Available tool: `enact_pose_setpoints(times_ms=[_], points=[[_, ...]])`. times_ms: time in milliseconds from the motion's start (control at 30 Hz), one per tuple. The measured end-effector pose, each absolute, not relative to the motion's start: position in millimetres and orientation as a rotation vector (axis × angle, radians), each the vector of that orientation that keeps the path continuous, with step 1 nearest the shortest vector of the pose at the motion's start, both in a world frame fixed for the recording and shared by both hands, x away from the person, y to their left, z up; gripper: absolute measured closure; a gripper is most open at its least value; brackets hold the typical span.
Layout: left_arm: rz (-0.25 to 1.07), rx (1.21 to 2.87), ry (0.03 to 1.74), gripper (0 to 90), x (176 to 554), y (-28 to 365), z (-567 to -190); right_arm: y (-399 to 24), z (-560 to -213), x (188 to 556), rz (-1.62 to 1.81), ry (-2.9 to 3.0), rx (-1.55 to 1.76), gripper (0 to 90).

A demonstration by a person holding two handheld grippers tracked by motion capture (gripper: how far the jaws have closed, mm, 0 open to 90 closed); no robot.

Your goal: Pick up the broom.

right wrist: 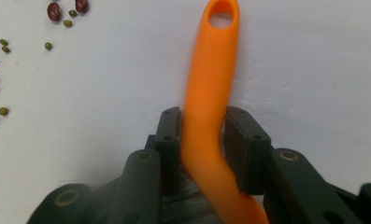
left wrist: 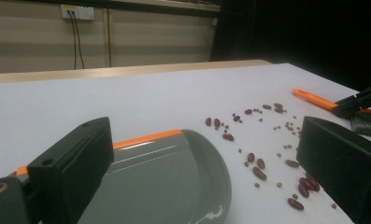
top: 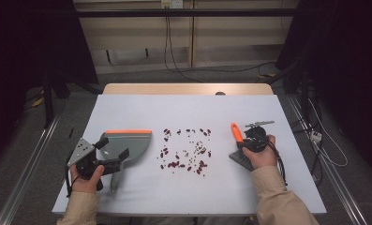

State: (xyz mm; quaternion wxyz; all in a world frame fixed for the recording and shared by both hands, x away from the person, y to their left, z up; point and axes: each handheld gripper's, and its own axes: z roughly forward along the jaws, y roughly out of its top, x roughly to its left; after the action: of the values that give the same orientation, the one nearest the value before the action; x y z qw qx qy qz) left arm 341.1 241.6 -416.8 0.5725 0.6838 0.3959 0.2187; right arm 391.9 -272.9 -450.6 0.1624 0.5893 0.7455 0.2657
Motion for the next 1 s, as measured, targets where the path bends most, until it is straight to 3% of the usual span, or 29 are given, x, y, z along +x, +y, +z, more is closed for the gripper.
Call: enact_pose_setpoints(times_ms=[767,1000], points=[[0.507,1.635,0.870,4.0,339,234,-400,-275,-447,393,0.784,2.117,1.709,70.1],[0.511,1.635,0.867,4.0,340,229,-397,-279,-435,389,0.943,2.069,1.681,70.8]])
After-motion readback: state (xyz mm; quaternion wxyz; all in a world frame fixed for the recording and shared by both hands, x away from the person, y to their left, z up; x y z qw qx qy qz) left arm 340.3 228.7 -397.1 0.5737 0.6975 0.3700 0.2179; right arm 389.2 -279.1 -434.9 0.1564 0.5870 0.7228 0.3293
